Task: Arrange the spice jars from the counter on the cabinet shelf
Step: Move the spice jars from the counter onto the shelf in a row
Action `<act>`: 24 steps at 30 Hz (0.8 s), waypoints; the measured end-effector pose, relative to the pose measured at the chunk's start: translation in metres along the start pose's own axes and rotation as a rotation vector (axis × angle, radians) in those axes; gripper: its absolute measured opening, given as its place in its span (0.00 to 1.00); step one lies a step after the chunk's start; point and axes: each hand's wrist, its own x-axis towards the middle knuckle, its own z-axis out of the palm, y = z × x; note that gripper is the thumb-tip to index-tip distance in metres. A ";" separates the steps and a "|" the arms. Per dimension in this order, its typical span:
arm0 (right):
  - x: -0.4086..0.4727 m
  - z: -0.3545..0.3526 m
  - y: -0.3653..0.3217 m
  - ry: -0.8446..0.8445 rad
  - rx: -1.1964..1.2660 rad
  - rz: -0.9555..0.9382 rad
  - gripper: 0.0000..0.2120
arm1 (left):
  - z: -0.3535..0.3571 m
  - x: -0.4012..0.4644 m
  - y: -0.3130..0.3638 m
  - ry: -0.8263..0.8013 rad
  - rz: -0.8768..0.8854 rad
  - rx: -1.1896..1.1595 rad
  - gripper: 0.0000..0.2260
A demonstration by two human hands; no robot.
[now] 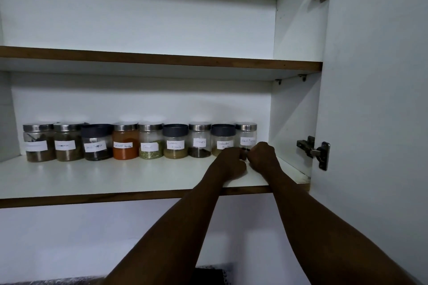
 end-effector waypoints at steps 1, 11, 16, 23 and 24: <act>0.002 0.002 0.002 -0.006 -0.030 -0.017 0.13 | 0.000 0.000 0.002 0.000 0.017 0.039 0.13; -0.047 0.004 -0.015 -0.104 -0.445 -0.165 0.21 | -0.017 -0.036 0.018 -0.206 0.001 0.220 0.16; -0.097 0.001 -0.031 -0.005 -0.587 -0.210 0.22 | -0.041 -0.092 0.020 -0.182 -0.032 0.261 0.18; -0.222 0.046 -0.114 0.145 -0.311 -0.280 0.26 | -0.128 -0.214 -0.017 0.053 -0.157 0.078 0.25; -0.234 0.051 -0.132 0.145 -0.242 -0.299 0.28 | -0.143 -0.232 -0.024 0.112 -0.160 0.062 0.27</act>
